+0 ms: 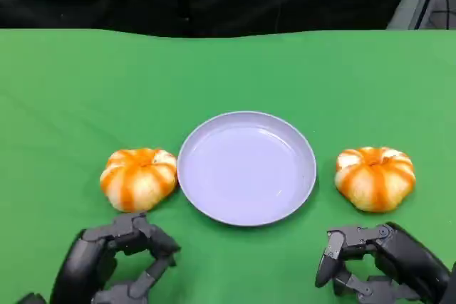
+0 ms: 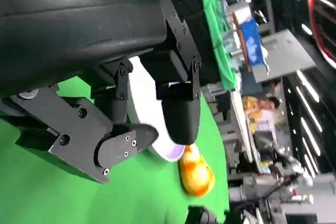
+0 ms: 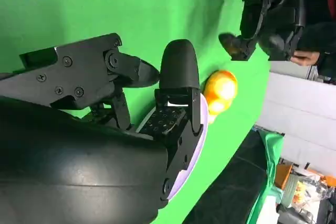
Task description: Grasp the bread from the table and place it into the plate.
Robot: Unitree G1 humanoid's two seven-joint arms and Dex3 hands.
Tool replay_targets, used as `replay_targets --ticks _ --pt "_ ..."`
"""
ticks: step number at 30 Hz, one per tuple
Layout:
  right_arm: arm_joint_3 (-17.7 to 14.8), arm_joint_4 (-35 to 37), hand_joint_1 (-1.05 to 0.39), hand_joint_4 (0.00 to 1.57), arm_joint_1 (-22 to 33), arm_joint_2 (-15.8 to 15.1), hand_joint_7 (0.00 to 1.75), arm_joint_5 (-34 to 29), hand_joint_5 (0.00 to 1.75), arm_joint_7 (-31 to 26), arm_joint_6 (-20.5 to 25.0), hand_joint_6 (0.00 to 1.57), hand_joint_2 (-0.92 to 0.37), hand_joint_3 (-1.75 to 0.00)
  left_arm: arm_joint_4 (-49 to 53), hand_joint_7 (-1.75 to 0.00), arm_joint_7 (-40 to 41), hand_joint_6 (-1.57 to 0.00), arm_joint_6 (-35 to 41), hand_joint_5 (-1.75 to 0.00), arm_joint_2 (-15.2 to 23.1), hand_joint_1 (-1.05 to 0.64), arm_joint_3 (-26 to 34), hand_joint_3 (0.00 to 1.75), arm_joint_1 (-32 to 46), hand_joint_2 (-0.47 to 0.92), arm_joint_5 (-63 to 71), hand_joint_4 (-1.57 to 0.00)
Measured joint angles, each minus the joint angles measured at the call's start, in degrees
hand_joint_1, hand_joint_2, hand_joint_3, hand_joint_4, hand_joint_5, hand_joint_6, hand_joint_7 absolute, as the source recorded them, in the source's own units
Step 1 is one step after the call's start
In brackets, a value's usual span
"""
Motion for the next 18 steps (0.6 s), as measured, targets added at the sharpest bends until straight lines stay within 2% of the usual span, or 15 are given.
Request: replay_targets --ticks 18 --pt "0.0 0.05 -0.07 0.74 -0.15 0.0 1.1 0.0 1.59 0.0 0.0 0.81 -0.88 -0.57 -0.83 -0.12 0.02 -1.12 0.91 -0.55 -0.03 -0.14 0.4 0.33 -0.23 0.92 0.0 -0.93"
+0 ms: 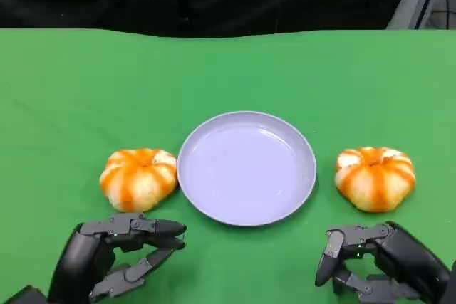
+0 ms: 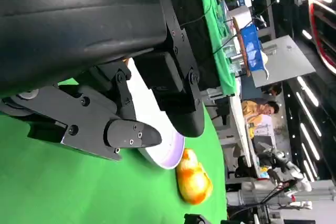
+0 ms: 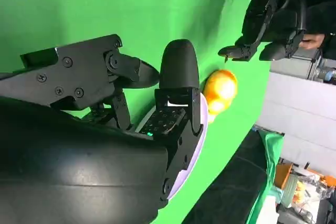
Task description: Grasp the bread from the table and place it into the plate.
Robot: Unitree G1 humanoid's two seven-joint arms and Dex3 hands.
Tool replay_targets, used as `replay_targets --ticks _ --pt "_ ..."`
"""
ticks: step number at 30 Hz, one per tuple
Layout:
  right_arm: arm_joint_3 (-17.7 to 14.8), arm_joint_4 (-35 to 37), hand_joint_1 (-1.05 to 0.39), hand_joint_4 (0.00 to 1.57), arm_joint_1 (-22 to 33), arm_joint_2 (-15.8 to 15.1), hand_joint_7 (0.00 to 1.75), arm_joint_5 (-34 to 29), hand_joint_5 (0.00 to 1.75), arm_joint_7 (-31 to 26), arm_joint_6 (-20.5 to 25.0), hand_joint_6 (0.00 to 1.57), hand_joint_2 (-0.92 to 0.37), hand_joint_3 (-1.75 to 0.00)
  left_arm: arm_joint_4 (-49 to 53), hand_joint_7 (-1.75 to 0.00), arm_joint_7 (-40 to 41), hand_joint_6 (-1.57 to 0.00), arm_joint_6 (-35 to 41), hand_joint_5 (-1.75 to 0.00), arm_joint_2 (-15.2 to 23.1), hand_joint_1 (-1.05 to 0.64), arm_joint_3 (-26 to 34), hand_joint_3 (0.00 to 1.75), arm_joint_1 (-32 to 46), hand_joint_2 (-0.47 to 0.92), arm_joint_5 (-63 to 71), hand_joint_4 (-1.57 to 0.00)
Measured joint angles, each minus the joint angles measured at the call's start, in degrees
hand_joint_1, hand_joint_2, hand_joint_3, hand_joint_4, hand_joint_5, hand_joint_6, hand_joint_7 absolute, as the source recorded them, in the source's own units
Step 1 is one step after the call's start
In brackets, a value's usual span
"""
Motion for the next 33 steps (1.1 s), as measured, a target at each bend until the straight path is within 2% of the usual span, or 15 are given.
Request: replay_targets --ticks 2,3,5,6,20,33 --pt "0.0 0.0 -0.07 0.74 0.0 0.0 1.1 0.0 1.59 0.0 0.0 0.81 -0.88 -0.57 -0.01 -0.12 0.0 -1.12 0.01 -0.55 0.0 -0.14 0.0 0.33 0.0 0.92 0.0 -0.93" --pt "0.0 0.0 -0.05 0.74 0.0 0.0 1.1 0.0 1.59 0.0 0.0 0.81 -0.88 -0.57 -0.01 -0.06 0.0 -0.97 0.01 -0.34 0.0 -0.15 0.0 0.32 0.0 0.92 0.0 -0.91" --pt "0.0 0.01 -0.04 0.74 -0.01 0.0 1.11 0.0 1.6 0.0 -0.01 0.81 -0.87 -0.58 -0.59 -0.02 -0.83 -0.89 1.5 -0.18 -0.23 -0.16 0.22 0.31 0.05 0.92 -2.04 -0.93" --pt "0.0 0.02 -0.04 0.74 -0.01 0.0 1.11 0.0 1.6 0.0 -0.01 0.81 -0.87 -0.58 -1.03 -0.02 -1.53 -0.88 2.47 -0.16 -0.3 -0.16 0.49 0.31 0.06 0.92 -3.4 -0.93" --pt "0.0 1.31 -0.06 0.74 -0.47 0.0 1.11 -0.01 1.58 0.0 -0.84 0.81 -0.85 -0.61 -2.11 -0.01 -5.36 -0.88 4.44 -0.09 -0.49 -0.15 1.78 0.29 0.12 0.92 -6.69 -0.97" --pt "0.0 1.63 -0.07 0.75 -0.65 0.0 1.09 -0.01 1.57 0.01 -0.85 0.81 -0.86 -0.6 -2.16 -0.01 -5.37 -0.88 4.51 -0.07 -0.62 -0.15 2.04 0.28 0.13 0.92 -6.63 -0.99"
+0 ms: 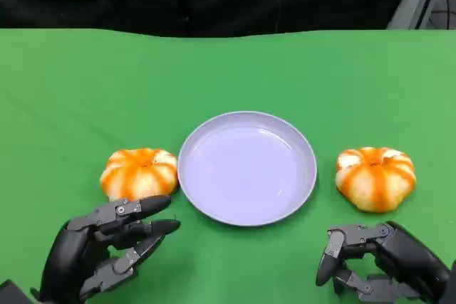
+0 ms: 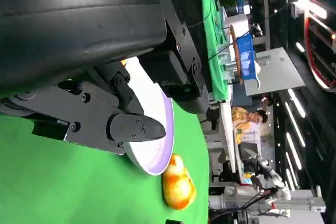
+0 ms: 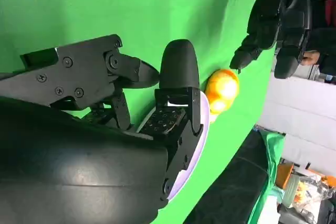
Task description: Grasp the bread from the table and place it into the plate.
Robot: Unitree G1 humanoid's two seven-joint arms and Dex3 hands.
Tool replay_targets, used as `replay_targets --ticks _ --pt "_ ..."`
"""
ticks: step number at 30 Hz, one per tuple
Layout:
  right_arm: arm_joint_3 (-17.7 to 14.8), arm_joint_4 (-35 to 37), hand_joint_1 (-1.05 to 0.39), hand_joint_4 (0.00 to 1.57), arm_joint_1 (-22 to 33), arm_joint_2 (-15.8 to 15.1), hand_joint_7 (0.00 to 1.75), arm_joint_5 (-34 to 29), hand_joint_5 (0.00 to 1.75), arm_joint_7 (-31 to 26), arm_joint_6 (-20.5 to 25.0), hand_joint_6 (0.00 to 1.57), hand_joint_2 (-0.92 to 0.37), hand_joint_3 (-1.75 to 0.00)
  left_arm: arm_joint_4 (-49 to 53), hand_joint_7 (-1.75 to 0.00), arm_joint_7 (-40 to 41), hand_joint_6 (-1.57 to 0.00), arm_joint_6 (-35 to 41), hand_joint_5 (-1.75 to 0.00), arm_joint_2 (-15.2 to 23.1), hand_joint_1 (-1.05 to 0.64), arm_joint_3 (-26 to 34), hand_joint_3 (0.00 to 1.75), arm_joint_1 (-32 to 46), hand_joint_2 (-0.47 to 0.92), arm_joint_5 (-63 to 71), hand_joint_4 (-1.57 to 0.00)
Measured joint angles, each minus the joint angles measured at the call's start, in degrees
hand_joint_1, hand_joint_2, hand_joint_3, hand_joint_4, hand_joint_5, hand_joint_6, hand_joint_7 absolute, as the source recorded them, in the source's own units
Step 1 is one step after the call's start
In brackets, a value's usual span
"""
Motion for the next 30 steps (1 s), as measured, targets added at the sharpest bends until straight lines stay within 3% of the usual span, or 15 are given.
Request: replay_targets --ticks 14,17,26,28,30 --pt "0.0 0.0 -0.07 0.75 0.0 0.0 1.09 0.0 1.57 0.0 0.0 0.82 -0.87 -0.59 -0.02 0.0 0.0 -0.89 0.01 -0.05 -0.02 -0.15 0.0 0.28 0.0 0.92 0.0 -1.0" --pt "0.0 0.03 -0.07 0.74 -0.05 0.0 1.1 0.0 1.59 0.0 0.0 0.81 -0.86 -0.59 -0.01 0.0 -0.6 -0.8 -0.08 -0.01 -0.08 -0.23 0.24 0.2 -0.02 0.92 -0.47 -0.91" --pt "0.0 0.09 -0.07 0.73 -0.66 0.0 1.11 -0.01 1.6 0.0 -0.01 0.8 -0.85 -0.61 0.44 0.0 -2.98 -0.79 -1.1 -0.01 -0.35 -0.24 1.58 0.18 -0.96 0.92 -2.13 -0.9" --pt "0.0 0.12 -0.07 0.73 -0.67 0.0 1.1 -0.01 1.59 0.0 -0.05 0.8 -0.85 -0.61 0.45 0.0 -2.44 -0.62 -1.57 0.0 -0.44 -0.41 1.85 0.1 -1.0 0.92 -1.33 -0.7" --pt "0.0 0.39 -0.07 0.73 -0.67 0.0 1.09 -0.01 1.59 0.07 -0.29 0.8 -0.86 -0.61 0.15 0.0 0.48 -0.6 -3.58 -0.01 0.17 -0.44 2.26 0.08 -1.32 0.92 1.65 -0.66"
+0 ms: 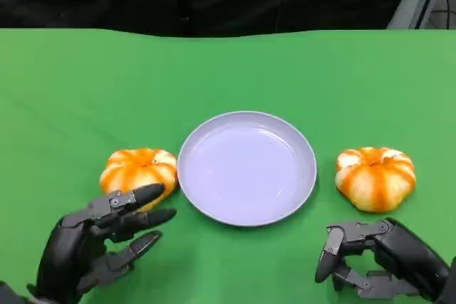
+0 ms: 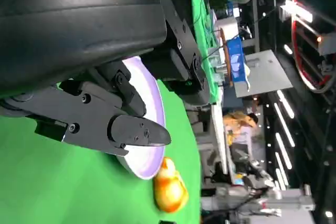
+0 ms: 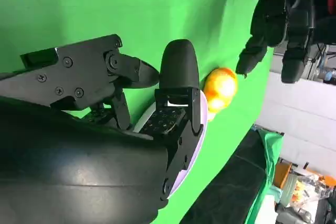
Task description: Grasp the bread from the table and place it into the plate.
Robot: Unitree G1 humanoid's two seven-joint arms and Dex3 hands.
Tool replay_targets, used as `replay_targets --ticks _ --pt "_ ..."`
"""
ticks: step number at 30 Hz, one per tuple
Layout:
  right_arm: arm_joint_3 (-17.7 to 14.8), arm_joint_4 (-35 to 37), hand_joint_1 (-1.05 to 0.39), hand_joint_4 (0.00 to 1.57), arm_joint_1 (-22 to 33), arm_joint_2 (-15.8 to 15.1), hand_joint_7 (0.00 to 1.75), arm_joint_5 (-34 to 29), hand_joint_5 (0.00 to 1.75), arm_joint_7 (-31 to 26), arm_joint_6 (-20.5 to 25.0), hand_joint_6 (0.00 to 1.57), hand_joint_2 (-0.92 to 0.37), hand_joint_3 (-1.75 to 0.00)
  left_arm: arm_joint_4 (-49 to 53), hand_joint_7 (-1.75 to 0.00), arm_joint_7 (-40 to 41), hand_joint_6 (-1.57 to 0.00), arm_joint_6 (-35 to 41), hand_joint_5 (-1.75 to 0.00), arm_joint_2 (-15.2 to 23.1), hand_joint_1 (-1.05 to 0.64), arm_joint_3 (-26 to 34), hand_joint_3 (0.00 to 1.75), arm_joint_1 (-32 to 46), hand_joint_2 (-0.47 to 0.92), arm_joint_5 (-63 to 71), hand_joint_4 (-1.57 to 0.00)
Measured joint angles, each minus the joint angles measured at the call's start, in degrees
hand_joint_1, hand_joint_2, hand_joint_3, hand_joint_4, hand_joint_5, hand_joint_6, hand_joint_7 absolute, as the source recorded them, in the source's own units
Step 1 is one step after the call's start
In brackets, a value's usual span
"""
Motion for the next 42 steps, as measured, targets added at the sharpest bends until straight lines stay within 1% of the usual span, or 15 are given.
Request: replay_targets --ticks 4,13,21,25,29,33,36,37,39,42 --pt "0.0 0.58 -0.07 0.73 0.0 0.0 1.08 0.01 1.58 0.38 -0.08 0.81 -0.87 -0.59 -1.18 -0.01 4.54 -0.59 -1.64 -0.01 1.47 -0.44 0.69 0.07 -0.91 0.92 3.38 -0.66" --pt "-0.01 0.78 -0.08 0.74 -0.04 0.0 1.08 0.03 1.57 0.58 -0.77 0.81 -0.88 -0.56 -1.26 -0.01 5.89 -0.6 -1.65 -0.01 1.49 -0.43 -0.18 0.07 -0.94 0.92 4.42 -0.66" --pt "-0.01 0.86 -0.08 0.74 -0.04 0.0 1.07 0.03 1.58 0.59 -0.78 0.82 -0.89 -0.55 -1.09 -0.01 9.71 -0.62 -3.35 0.0 2.16 -0.47 -0.37 0.08 -0.94 0.92 8.07 -0.64" --pt "-0.01 0.85 -0.07 0.74 -0.04 0.0 1.08 0.03 1.58 0.59 -0.76 0.82 -0.88 -0.55 -0.59 -0.01 12.87 -0.62 -4.56 0.0 2.67 -0.53 -0.44 0.08 -0.98 0.92 11.19 -0.61" --pt "-0.01 0.84 -0.06 0.74 -0.05 0.0 1.09 0.03 1.59 0.6 -0.75 0.81 -0.88 -0.56 -0.37 -0.01 19.66 -0.62 -6.01 0.0 4.0 -0.61 -0.31 0.09 -1.38 0.92 18.79 -0.61" --pt "-0.01 0.83 -0.06 0.74 -0.05 0.0 1.09 0.03 1.59 0.6 -0.75 0.81 -0.87 -0.57 -0.53 0.0 26.79 -0.62 -6.17 0.0 5.72 -0.62 -0.41 0.09 -1.91 0.92 25.51 -0.61" --pt "-0.01 0.82 -0.06 0.74 -0.05 0.0 1.09 0.03 1.59 0.6 -0.75 0.81 -0.87 -0.58 -0.56 0.0 29.96 -0.62 -6.17 0.0 6.43 -0.63 -1.03 0.1 -1.96 0.92 28.09 -0.61" --pt "-0.01 0.82 -0.07 0.74 -0.05 0.0 1.09 0.03 1.59 0.6 -0.75 0.81 -0.87 -0.58 -0.56 0.0 30.67 -0.62 -6.17 0.0 6.58 -0.67 -1.26 0.1 -1.96 0.92 28.42 -0.59" --pt "-0.02 0.78 -0.07 0.73 -0.06 0.02 1.09 0.0 1.59 0.58 -0.73 0.81 -0.87 -0.58 -2.21 0.0 36.64 -0.62 -3.9 0.0 8.16 -0.73 -2.28 0.12 -2.14 0.92 36.06 -0.57" --pt "-0.02 0.74 -0.07 0.73 -0.05 0.04 1.09 -0.01 1.58 0.56 -0.73 0.81 -0.88 -0.57 -5.63 0.0 48.24 -0.62 3.14 0.0 12.63 -0.78 -4.95 0.11 -3.05 0.92 51.26 -0.56"
